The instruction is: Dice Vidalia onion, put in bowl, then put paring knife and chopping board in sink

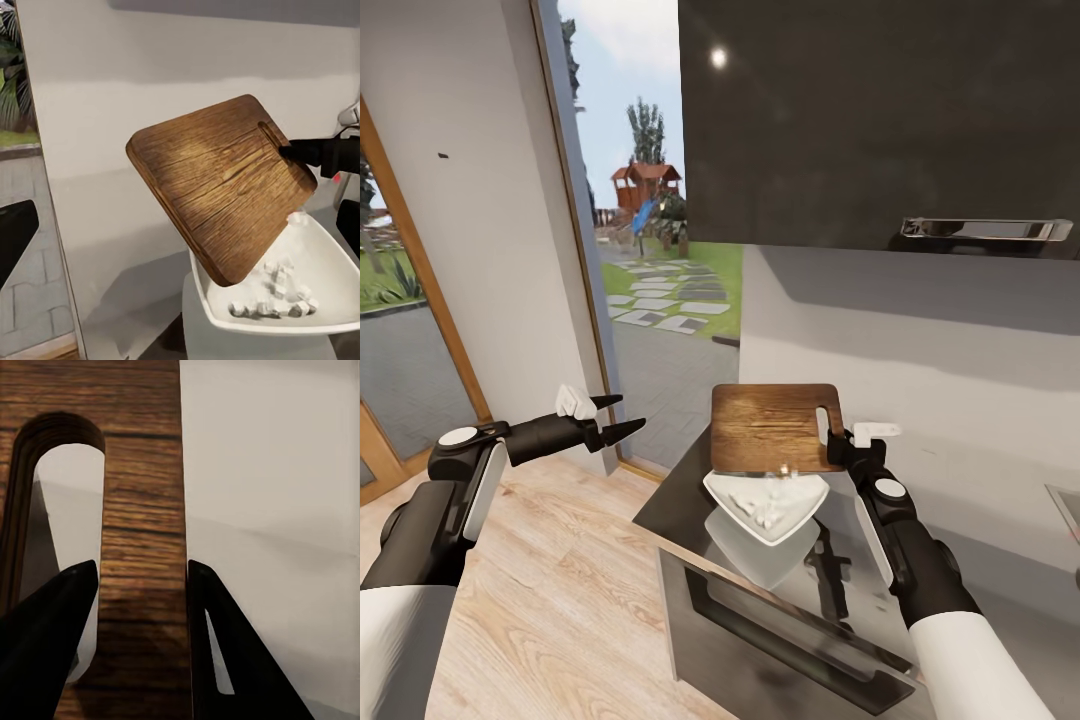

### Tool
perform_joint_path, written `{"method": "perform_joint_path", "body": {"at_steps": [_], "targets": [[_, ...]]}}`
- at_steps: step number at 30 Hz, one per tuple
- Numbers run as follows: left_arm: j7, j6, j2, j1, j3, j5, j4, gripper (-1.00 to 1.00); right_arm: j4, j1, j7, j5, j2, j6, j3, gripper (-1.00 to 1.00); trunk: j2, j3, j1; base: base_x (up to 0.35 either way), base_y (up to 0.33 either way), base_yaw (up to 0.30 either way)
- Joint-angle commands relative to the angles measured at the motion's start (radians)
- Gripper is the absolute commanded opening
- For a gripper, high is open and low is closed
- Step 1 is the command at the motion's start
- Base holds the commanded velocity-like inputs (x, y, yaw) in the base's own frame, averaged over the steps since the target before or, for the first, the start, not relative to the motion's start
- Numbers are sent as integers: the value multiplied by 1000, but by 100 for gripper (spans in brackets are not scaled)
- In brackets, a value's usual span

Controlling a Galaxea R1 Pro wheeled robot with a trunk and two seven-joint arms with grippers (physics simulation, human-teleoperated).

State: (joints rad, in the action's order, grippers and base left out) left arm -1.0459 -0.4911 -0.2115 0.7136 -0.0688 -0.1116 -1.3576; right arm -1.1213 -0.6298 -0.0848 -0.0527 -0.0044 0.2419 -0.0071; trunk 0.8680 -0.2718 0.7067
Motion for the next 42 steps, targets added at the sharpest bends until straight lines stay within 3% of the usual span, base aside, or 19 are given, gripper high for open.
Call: {"method": "perform_joint_path", "body": {"at_steps": [1, 17, 21, 23, 24, 25, 26, 31, 35, 42], "targets": [[-2, -9, 0, 1, 0, -5, 0, 100, -2, -1, -3, -6, 0, 6, 1, -100, 1, -1, 0, 0, 0, 0], [-2, -8, 0, 1, 0, -5, 0, 100, 18, 1, -4, -7, 0, -76, -7, -100, 1, -1, 0, 0, 0, 0], [-2, -8, 1, 1, 0, -5, 0, 100, -63, 1, -4, -6, 0, -45, -11, -100, 1, -1, 0, 0, 0, 0], [-2, -8, 1, 1, 0, -5, 0, 100, -90, 1, -4, -6, 0, 53, -16, -100, 1, -1, 0, 0, 0, 0], [-2, -8, 1, 1, 0, -5, 0, 100, -128, 1, -4, -6, 0, 176, -21, -100, 1, -1, 0, 0, 0, 0], [-2, -8, 1, 1, 0, -5, 0, 100, -140, 1, -4, -6, 0, 207, -22, -100, 1, -1, 0, 0, 0, 0], [-2, -8, 1, 1, 0, -5, 0, 100, -198, 1, -4, -5, 0, 353, -25, -100, 1, -1, 0, 0, 0, 0], [-1, -7, 2, 1, 0, -4, 0, 100, -332, -1, -4, -4, -2, 679, -27, -100, 1, -1, 0, -27, 0, 0], [0, -7, 4, 1, 0, -4, 0, 100, -351, -6, -4, -4, -5, 757, -27, -100, 1, -1, 0, -226, 0, 0], [0, -7, 4, 1, 0, -3, 0, 100, -356, -8, -4, -4, -6, 769, -27, -100, 1, -1, 0, -302, 0, -158]]}}
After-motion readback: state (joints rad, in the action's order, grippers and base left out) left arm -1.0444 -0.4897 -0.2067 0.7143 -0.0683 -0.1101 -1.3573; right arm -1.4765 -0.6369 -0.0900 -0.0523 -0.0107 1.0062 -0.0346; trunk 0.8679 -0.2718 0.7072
